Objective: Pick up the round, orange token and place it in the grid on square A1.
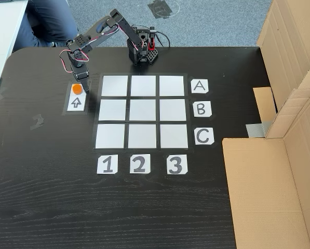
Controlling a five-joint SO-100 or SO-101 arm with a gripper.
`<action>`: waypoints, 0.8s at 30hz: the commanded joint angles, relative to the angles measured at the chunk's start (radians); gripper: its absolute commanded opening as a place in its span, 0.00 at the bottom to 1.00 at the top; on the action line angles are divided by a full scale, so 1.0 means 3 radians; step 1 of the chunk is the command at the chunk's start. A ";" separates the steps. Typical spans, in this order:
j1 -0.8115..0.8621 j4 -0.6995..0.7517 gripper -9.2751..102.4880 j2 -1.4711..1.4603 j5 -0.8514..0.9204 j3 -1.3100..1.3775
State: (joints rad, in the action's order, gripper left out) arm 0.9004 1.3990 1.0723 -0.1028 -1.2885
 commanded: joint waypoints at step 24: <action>0.0107 -0.0215 0.34 -0.0225 -0.0123 0.0404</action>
State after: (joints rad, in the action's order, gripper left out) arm 0.9173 1.3453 1.0002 -0.1043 -1.2011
